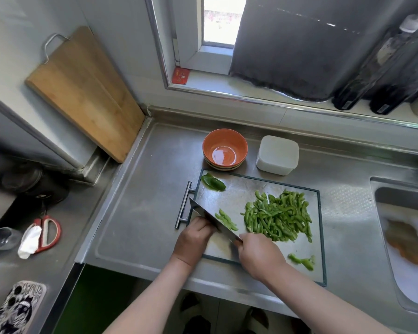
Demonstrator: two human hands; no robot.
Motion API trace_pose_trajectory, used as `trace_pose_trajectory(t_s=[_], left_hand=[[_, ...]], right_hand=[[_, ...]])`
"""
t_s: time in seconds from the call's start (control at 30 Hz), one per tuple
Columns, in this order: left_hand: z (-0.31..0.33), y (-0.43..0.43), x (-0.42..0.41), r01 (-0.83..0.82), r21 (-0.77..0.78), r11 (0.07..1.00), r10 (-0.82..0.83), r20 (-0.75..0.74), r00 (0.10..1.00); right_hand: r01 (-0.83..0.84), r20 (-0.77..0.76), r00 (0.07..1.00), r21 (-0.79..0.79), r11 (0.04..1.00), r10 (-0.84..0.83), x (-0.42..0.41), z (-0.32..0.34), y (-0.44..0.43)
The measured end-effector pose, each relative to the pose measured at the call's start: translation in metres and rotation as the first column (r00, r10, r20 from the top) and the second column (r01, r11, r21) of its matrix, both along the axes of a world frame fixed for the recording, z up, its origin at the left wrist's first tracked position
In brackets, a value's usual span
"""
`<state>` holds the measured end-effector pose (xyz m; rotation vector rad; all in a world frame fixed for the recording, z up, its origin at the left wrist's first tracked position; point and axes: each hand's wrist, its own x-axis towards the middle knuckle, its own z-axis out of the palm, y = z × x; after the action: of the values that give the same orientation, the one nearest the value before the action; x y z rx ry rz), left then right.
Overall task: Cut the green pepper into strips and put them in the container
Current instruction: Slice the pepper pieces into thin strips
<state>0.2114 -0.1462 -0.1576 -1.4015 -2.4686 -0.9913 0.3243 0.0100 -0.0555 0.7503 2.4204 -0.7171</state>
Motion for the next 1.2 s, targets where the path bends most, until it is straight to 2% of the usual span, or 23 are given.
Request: trace_pose_trajectory(t_s=[0.3, 0.43, 0.53, 0.63, 0.73, 0.87, 1.03, 1.2], left_hand=[[0.002, 0.001, -0.002, 0.006, 0.017, 1.000, -0.006, 0.011, 1.000], [0.005, -0.001, -0.005, -0.020, 0.052, 0.998, 0.015, 0.098, 0.995], [0.003, -0.004, -0.006, -0.009, 0.006, 1.000, 0.008, 0.164, 0.986], [0.007, -0.004, -0.008, 0.053, -0.051, 0.997, -0.047, 0.117, 0.992], [0.013, 0.001, -0.014, -0.005, -0.049, 0.999, 0.012, 0.136, 0.991], [0.012, 0.011, -0.013, 0.065, -0.109, 0.992, -0.055, 0.094, 0.994], [0.010, 0.021, -0.005, 0.006, -0.090, 0.996, -0.001, 0.053, 0.999], [0.009, 0.023, -0.006, 0.026, -0.095, 0.995, -0.019, 0.077, 0.997]], right_hand=[[0.015, -0.009, 1.000, -0.032, 0.999, -0.015, -0.031, 0.000, -0.001], [0.052, -0.009, 0.999, -0.053, 0.997, -0.053, -0.015, 0.006, 0.006], [0.082, -0.002, 0.997, -0.056, 0.995, -0.082, -0.007, 0.009, 0.013], [0.099, 0.006, 0.995, -0.041, 0.994, -0.099, -0.006, 0.012, 0.019], [0.081, 0.023, 0.996, -0.003, 0.997, -0.081, -0.005, 0.010, 0.019], [0.051, 0.020, 0.998, 0.032, 0.998, -0.051, -0.003, 0.004, 0.018], [0.030, 0.025, 0.999, 0.038, 0.999, -0.031, -0.007, 0.001, 0.018], [0.031, -0.002, 1.000, 0.066, 0.997, -0.031, -0.020, 0.001, 0.019]])
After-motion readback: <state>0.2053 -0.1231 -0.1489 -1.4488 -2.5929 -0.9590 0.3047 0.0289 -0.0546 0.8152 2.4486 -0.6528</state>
